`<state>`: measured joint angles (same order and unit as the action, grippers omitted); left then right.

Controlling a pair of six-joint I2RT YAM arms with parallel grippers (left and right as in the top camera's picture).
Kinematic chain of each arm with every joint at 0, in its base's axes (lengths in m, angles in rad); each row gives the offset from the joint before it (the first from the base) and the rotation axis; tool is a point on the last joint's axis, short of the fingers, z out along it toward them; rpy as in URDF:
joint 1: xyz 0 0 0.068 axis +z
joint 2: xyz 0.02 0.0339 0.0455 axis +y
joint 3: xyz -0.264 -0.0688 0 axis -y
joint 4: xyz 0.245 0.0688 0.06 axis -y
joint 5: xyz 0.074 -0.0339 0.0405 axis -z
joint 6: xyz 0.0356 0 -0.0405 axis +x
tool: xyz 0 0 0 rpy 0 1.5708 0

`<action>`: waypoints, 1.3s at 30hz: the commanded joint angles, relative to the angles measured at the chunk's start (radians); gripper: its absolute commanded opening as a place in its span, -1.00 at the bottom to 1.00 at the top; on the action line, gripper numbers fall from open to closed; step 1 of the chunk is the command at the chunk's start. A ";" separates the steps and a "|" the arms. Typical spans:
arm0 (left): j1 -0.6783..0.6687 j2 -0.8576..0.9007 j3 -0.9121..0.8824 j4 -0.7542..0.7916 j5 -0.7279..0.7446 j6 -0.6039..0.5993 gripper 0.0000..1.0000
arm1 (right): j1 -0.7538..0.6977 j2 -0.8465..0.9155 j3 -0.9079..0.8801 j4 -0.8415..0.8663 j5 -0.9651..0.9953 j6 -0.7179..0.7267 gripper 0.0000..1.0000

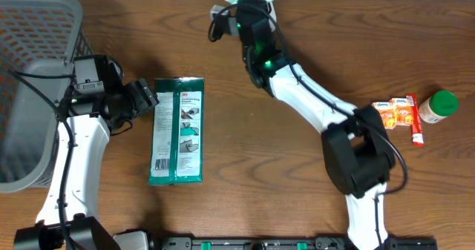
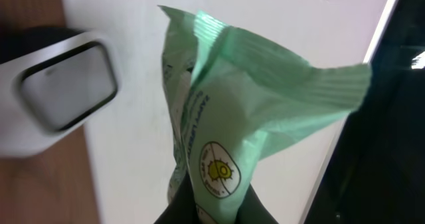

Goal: Scan the item barcode
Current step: 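Hold the wipes pouch against the scanner face with the right gripper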

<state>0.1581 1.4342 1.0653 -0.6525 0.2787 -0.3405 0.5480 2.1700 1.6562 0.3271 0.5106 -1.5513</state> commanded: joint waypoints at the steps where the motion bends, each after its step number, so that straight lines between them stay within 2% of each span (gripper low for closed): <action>1: 0.003 -0.011 0.019 -0.002 -0.007 0.002 0.70 | -0.013 0.094 0.029 0.087 -0.109 -0.122 -0.98; 4: 0.003 -0.011 0.019 -0.002 -0.007 0.002 0.70 | -0.019 0.184 0.106 0.106 -0.108 -0.137 -0.98; 6: 0.003 -0.011 0.019 -0.002 -0.007 0.002 0.69 | -0.021 0.268 0.211 0.106 -0.109 -0.076 -0.98; 12: 0.003 -0.011 0.019 -0.002 -0.007 0.002 0.69 | -0.023 0.391 0.399 -0.055 -0.131 0.042 -0.99; 21: 0.003 -0.011 0.019 -0.002 -0.007 0.002 0.69 | -0.038 0.398 0.406 -0.208 -0.172 0.149 -0.98; 28: 0.003 -0.011 0.019 -0.002 -0.007 0.002 0.70 | -0.064 0.398 0.407 -0.204 -0.183 0.130 -0.98; 31: 0.003 -0.011 0.019 -0.002 -0.007 0.002 0.70 | -0.080 0.398 0.407 -0.149 -0.178 0.229 -0.98; 34: 0.003 -0.011 0.019 -0.002 -0.007 0.002 0.70 | -0.082 0.398 0.407 -0.101 -0.179 0.235 -0.98; 39: 0.003 -0.011 0.019 -0.002 -0.007 0.002 0.70 | -0.093 0.399 0.406 -0.128 -0.180 0.248 -0.98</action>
<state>0.1581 1.4342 1.0653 -0.6514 0.2783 -0.3405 0.4656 2.5557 2.0430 0.2138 0.3359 -1.3449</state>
